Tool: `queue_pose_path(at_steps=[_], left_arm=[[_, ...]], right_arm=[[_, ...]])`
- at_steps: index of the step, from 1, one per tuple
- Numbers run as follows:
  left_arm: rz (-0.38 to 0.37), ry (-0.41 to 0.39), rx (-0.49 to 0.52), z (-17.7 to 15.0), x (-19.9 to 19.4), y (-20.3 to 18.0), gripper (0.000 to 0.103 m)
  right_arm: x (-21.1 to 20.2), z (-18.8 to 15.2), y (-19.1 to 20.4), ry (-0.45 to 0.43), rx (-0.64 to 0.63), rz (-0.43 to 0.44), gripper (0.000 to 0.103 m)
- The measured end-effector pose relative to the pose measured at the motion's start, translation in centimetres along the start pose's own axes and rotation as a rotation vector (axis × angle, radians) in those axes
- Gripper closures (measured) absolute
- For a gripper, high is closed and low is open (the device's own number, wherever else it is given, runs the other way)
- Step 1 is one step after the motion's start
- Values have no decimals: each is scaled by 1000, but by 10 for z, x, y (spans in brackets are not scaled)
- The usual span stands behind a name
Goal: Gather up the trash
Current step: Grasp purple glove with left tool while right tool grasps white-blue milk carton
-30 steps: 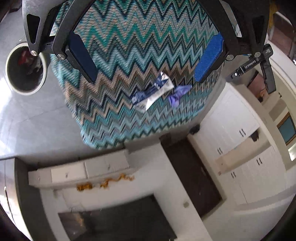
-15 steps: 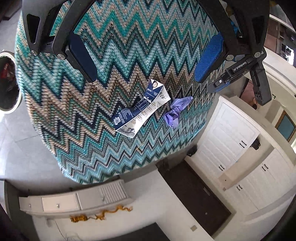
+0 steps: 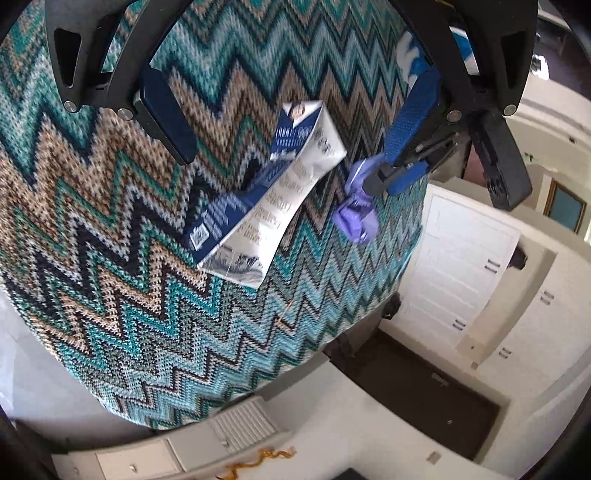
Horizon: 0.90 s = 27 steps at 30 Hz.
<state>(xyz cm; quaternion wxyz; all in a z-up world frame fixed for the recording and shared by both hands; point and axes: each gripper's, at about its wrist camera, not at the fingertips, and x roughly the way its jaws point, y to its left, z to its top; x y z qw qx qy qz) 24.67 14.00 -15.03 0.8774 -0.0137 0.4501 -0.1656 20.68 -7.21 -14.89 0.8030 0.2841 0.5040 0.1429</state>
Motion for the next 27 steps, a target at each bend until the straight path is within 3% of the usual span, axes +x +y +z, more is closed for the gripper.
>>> queue_pose_path(at_steps=[4, 6, 14, 16, 20, 27], left_arm=[[8, 1, 7, 3, 11, -3, 33], [5, 0, -3, 3, 14, -2, 38], [-16, 3, -60, -8, 9, 11, 85], [-27, 1, -80, -11, 4, 13, 91], [-27, -18, -103, -22, -9, 12, 94], [-10, -50, -104, -42, -40, 10, 94]], right_arm=[[18, 13, 2, 15, 23, -24, 7], [28, 17, 4, 24, 26, -47, 9], [50, 30, 0, 26, 40, -92, 28], [52, 31, -2, 25, 42, -97, 33], [51, 36, -7, 29, 44, -87, 40], [52, 33, -1, 44, 10, -142, 38]])
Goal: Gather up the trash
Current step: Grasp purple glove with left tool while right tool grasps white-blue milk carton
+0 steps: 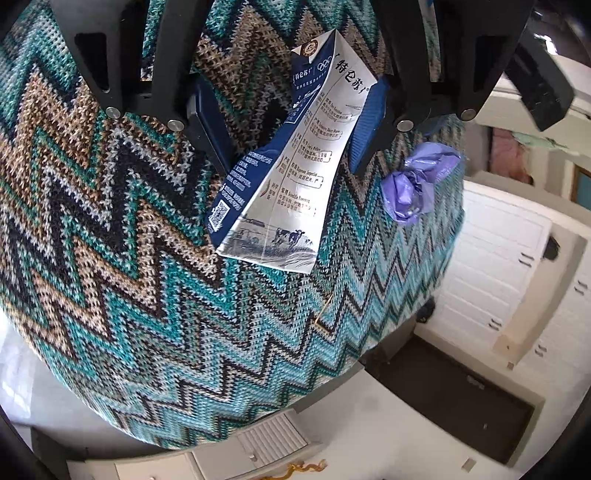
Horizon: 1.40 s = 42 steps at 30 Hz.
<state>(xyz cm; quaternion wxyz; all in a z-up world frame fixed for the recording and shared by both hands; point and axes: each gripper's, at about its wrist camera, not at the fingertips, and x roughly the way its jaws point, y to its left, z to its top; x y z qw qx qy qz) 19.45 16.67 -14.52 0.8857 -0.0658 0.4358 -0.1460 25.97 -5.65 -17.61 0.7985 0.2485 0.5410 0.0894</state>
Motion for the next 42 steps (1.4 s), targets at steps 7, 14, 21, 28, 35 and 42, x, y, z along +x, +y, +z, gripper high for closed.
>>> queue_pose_path(at_steps=[7, 14, 21, 28, 35, 42], left_arm=[[-16, -24, 45, 3, -20, -3, 93], [-14, -62, 67, 24, -13, -11, 35], [62, -23, 47, 48, 30, -9, 35], [78, 25, 21, 54, 67, -11, 35], [118, 18, 9, 61, 81, -17, 62], [88, 4, -18, 54, 73, -8, 82]], right_arm=[[0, -5, 2, -5, -26, 62, 63], [-27, -16, -2, -32, -73, 164, 69], [-77, -26, -18, -90, -85, 229, 69], [-101, -34, -54, -120, -32, 259, 69], [-102, -46, -68, -136, 8, 276, 69], [-103, -54, -78, -149, 33, 293, 69]])
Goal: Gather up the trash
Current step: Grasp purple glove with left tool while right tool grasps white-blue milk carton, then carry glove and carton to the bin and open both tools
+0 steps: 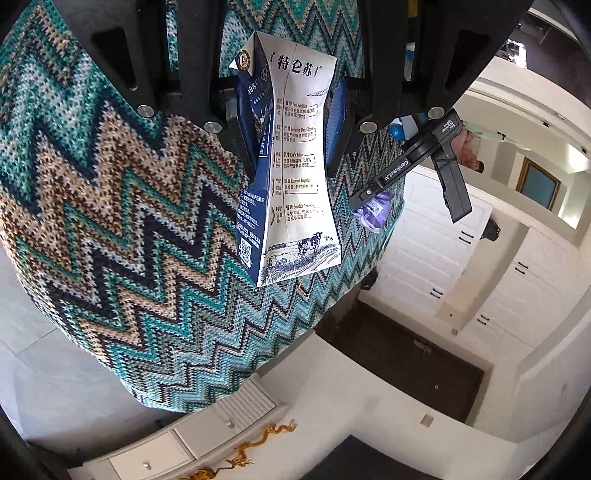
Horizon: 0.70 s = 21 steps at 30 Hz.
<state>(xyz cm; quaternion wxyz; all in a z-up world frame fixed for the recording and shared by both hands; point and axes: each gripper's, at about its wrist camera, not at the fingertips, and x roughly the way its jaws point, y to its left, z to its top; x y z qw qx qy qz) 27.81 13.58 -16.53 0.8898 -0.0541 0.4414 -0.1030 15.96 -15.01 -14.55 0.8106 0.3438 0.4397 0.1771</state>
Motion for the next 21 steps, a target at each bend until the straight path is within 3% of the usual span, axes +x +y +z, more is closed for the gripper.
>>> queue_pose_path(at_steps=[9, 21], left_arm=[[24, -81, 38, -33, -62, -13, 82], [103, -223, 127, -83, -155, -57, 82]], right_arm=[[-25, -16, -1, -25, -18, 26, 69], [-58, -52, 27, -60, -212, -63, 69]])
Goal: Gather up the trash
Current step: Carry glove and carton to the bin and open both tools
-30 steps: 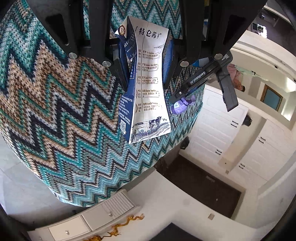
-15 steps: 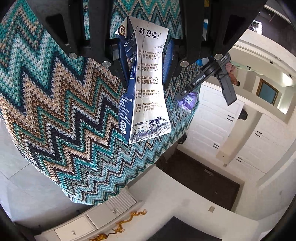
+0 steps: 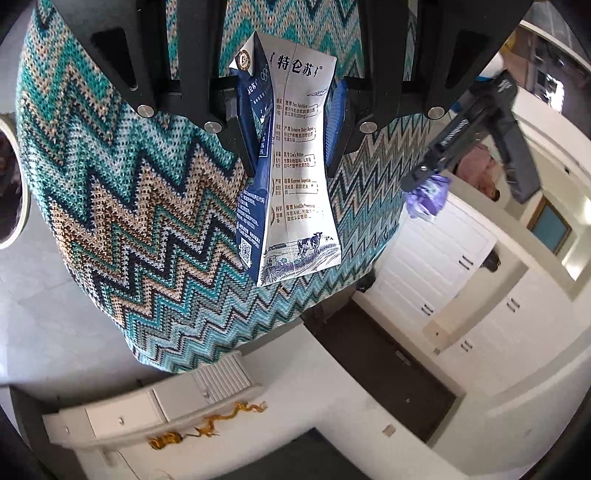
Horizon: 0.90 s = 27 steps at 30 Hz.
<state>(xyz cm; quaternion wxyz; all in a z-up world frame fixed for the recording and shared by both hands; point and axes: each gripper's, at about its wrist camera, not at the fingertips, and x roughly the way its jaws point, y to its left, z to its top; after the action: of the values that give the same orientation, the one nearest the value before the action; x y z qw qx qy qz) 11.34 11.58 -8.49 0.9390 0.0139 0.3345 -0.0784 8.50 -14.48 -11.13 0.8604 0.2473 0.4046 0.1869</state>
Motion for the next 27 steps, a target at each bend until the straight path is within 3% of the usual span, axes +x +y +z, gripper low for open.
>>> queue_pose_path(at_steps=[12, 27], left_arm=[[78, -92, 71, -4, -57, -37, 82], [93, -91, 192, 3, -56, -106, 82]], right_arm=[[-20, -11, 0, -26, -25, 48, 69], [-67, -14, -47, -121, -7, 57, 69]])
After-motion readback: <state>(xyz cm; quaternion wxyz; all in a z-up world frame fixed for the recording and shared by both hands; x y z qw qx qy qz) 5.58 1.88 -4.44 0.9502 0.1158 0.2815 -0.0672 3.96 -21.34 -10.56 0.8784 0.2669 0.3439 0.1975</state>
